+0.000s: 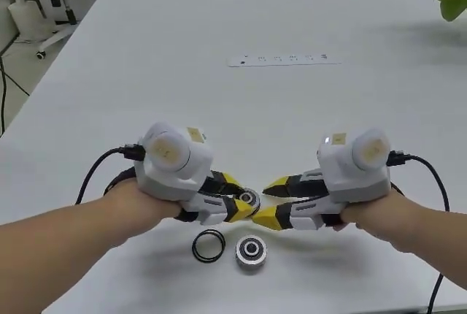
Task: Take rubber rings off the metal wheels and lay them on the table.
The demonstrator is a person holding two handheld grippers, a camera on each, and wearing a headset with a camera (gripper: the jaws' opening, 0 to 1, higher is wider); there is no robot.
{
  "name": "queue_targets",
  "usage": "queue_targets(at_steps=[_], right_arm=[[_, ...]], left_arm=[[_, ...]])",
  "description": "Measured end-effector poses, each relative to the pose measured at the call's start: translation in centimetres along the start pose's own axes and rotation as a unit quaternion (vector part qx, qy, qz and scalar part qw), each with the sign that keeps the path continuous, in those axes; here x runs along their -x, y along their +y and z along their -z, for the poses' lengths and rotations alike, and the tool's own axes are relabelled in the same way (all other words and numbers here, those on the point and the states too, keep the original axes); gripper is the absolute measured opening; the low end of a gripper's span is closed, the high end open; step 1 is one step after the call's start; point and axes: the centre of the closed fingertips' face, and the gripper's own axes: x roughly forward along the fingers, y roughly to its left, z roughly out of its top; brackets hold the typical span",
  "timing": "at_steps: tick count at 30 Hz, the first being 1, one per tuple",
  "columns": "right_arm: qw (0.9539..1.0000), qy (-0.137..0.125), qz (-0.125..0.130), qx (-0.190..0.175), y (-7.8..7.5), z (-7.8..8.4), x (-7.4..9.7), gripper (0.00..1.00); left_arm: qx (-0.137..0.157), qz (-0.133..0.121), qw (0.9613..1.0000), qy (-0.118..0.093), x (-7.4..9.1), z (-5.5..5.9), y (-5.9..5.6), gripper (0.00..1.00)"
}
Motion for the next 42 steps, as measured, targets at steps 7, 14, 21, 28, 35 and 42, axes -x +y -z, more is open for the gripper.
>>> queue_targets(at_steps=[7,14,21,28,35,42], right_arm=[[1.0000,-0.001,-0.002,0.001,0.2,-0.1,-0.2,0.33],[0.9999,-0.007,-0.003,0.007,0.6,-0.5,-0.6,0.31],[0.9998,-0.010,0.010,0.011,0.3,-0.8,-0.9,0.30],[0.9996,-0.005,0.022,0.018,0.2,-0.7,-1.3,0.26],[0.9993,-0.001,0.024,0.027,0.1,-0.6,-1.1,0.26],[0.9991,0.008,0.025,0.032,0.1,-0.2,-0.8,0.24]], left_arm=[[0.002,-0.012,0.9999,0.001,0.0,0.0,0.5,0.14],[-0.005,-0.020,0.9998,-0.002,0.0,0.0,0.4,0.14],[-0.001,-0.025,0.9997,-0.002,0.0,0.0,0.4,0.14],[0.001,-0.029,0.9996,-0.003,0.1,0.0,0.4,0.14],[0.004,-0.031,0.9995,-0.006,0.1,0.0,0.4,0.14],[0.004,-0.033,0.9994,-0.006,0.1,0.1,0.4,0.14]])
